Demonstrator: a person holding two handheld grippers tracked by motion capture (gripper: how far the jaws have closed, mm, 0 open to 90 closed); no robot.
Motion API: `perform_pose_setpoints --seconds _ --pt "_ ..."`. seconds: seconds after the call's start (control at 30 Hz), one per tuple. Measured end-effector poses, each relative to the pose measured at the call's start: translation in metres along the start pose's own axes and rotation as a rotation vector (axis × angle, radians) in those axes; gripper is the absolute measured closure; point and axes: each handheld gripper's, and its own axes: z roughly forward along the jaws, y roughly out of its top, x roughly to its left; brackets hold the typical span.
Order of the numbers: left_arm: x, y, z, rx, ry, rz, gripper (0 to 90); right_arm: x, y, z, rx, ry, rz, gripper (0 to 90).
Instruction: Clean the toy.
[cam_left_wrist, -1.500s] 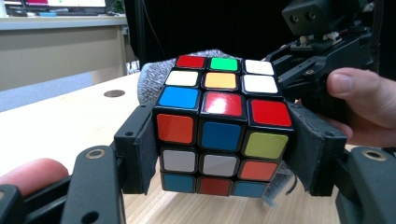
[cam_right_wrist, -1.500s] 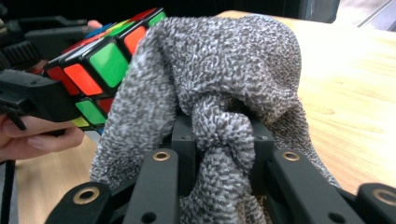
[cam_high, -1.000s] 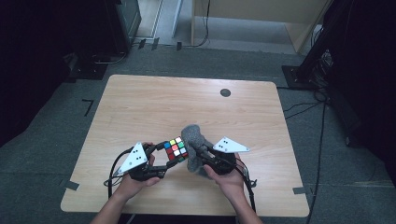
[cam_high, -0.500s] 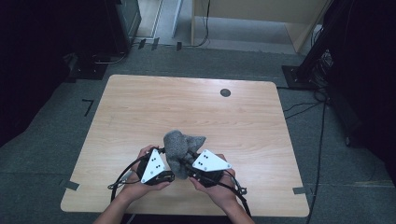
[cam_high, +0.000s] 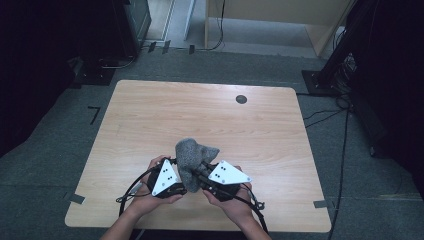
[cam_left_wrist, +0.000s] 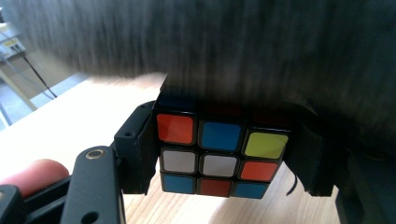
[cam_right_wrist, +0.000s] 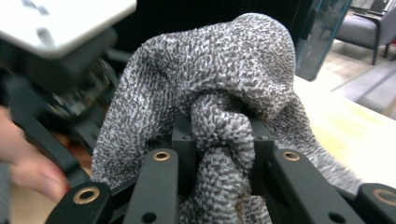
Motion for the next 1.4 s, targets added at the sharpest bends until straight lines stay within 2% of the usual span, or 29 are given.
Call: perform_pose_setpoints --seconds 0.07,0.13,0.2,0.27,0.33,0.4,0.47,0.53,0.57,0.6,0.63,0.7,0.77,0.8,0.87,0.93,1.0,1.1,1.13,1.17,1.2,1.23,1.3,1.37,1.4 --pt "0.001 0.0 -0.002 -0.004 0.005 0.0 34.4 -0.003 -0.003 0.002 0.018 -0.029 -0.007 72.4" --pt "0.004 -0.001 -0.003 -0.009 0.003 -0.012 34.4 -0.016 -0.006 -0.001 0.028 -0.082 0.05 72.5" --pt "0.009 -0.001 -0.006 -0.034 -0.009 -0.047 34.3 -0.029 -0.008 -0.005 0.046 -0.144 0.078 72.6" --pt "0.014 -0.001 -0.009 -0.071 -0.035 -0.091 34.4 -0.044 -0.01 -0.013 0.013 -0.156 0.149 72.5" --pt "0.018 -0.002 -0.012 -0.122 -0.078 -0.136 34.3 -0.053 -0.011 -0.019 -0.037 -0.116 0.226 72.4" --pt "0.02 -0.002 -0.014 -0.157 -0.111 -0.168 34.3 -0.054 -0.013 -0.017 -0.058 -0.054 0.255 72.2" --pt "0.022 -0.002 -0.016 -0.18 -0.133 -0.192 34.3 -0.051 -0.017 -0.01 -0.053 0.021 0.27 72.2" --pt "0.024 -0.003 -0.018 -0.181 -0.123 -0.196 34.3 -0.049 -0.023 -0.003 -0.057 0.047 0.289 72.2" --pt "0.025 -0.003 -0.019 -0.186 -0.123 -0.201 34.3 -0.052 -0.027 0.001 -0.028 0.063 0.313 72.1" --pt "0.027 -0.004 -0.021 -0.203 -0.128 -0.218 34.4 -0.054 -0.03 0.004 0.006 0.067 0.317 72.1" --pt "0.028 -0.003 -0.022 -0.216 -0.13 -0.231 34.3 -0.056 -0.033 0.008 0.076 0.042 0.302 72.2" --pt "0.031 -0.002 -0.024 -0.235 -0.13 -0.243 34.3 -0.058 -0.038 0.01 0.117 -0.001 0.273 72.3" --pt "0.032 -0.003 -0.024 -0.23 -0.129 -0.242 34.3 -0.061 -0.036 0.005 0.073 -0.001 0.303 72.4" --pt "0.032 -0.003 -0.024 -0.225 -0.129 -0.24 34.3 -0.061 -0.031 -0.001 0.014 -0.006 0.304 72.4" --pt "0.031 -0.004 -0.023 -0.222 -0.133 -0.245 34.4 -0.059 -0.023 -0.009 -0.066 -0.005 0.286 72.3" --pt "0.029 -0.003 -0.021 -0.222 -0.141 -0.242 34.4 -0.053 -0.017 -0.015 -0.116 0.016 0.252 72.2" --pt "0.027 -0.002 -0.021 -0.224 -0.15 -0.241 34.3 -0.048 -0.016 -0.011 -0.106 0.052 0.239 72.3" --pt "0.029 -0.003 -0.021 -0.204 -0.121 -0.24 34.3 -0.047 -0.023 -0.004 -0.077 0.056 0.243 72.5" --pt "0.03 -0.003 -0.022 -0.212 -0.108 -0.254 34.3 -0.049 -0.025 -0.002 -0.052 0.068 0.252 72.4" --pt "0.033 -0.002 -0.024 -0.236 -0.101 -0.285 34.3 -0.052 -0.027 0.0 -0.02 0.058 0.249 72.4" --pt "0.037 -0.002 -0.026 -0.268 -0.099 -0.324 34.3 -0.054 -0.03 0.002 0.014 0.027 0.241 72.5" --pt "0.038 -0.002 -0.027 -0.278 -0.098 -0.335 34.3 -0.056 -0.034 0.004 0.027 0.013 0.258 72.5" --pt "0.042 -0.002 -0.031 -0.316 -0.088 -0.377 34.3 -0.059 -0.039 0.006 0.028 0.008 0.302 72.6" --pt "0.043 -0.003 -0.031 -0.339 -0.086 -0.419 34.3 -0.056 -0.041 0.009 0.019 0.018 0.317 72.6" --pt "0.043 -0.004 -0.03 -0.339 -0.09 -0.426 34.3 -0.052 -0.041 0.011 0.005 0.037 0.312 72.7"
